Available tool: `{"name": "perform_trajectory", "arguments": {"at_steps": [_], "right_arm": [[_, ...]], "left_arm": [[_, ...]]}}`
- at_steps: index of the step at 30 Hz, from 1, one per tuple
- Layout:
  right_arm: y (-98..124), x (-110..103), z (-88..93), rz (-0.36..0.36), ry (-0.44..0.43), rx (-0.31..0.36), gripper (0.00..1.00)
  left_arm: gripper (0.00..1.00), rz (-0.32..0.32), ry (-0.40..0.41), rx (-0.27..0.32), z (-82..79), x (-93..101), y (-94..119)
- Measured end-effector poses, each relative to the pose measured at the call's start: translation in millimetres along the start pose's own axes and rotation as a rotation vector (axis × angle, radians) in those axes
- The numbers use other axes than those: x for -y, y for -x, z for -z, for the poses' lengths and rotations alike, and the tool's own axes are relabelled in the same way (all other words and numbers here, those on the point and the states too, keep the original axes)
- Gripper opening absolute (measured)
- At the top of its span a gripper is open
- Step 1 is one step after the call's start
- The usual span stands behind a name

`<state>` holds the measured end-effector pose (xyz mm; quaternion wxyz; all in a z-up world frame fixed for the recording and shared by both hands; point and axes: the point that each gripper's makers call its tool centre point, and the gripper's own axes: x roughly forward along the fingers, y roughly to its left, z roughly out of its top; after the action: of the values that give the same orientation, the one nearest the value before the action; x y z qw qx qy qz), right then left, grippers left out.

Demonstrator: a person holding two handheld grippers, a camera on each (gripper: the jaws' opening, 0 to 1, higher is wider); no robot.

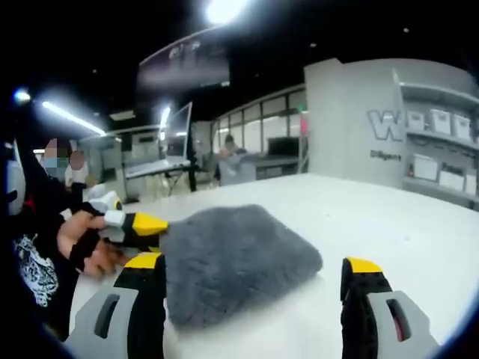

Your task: Open the folded towel by lifting each exposed corner and separating the folded layers until the towel lies flat within the target outline without major curled edges

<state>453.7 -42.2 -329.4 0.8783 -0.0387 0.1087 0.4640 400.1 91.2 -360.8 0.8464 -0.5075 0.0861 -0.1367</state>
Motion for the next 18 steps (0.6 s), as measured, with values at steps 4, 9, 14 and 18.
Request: {"name": "perform_trajectory", "arguments": {"at_steps": [4,9,14,18], "right_arm": [[5,-2,-7.4,-0.002,-0.012,0.023,0.96],[14,2,-26.8,0.029,-0.006,0.006,0.96],[19,-2,-24.9,-0.017,0.077,-0.175,0.98],[21,-6,-40.6,-0.038,0.191,-0.235,0.99]], "left_arm": [[0.14,0.010,-0.040,0.009,-0.5,-0.2,-1],[0.10,0.026,-0.043,0.015,-2.7,-0.1,-2],[0.09,0.034,-0.028,0.018,-2.2,-2.0,-2],[0.08,0.066,0.008,0.026,-3.9,-0.9,-2]]}}
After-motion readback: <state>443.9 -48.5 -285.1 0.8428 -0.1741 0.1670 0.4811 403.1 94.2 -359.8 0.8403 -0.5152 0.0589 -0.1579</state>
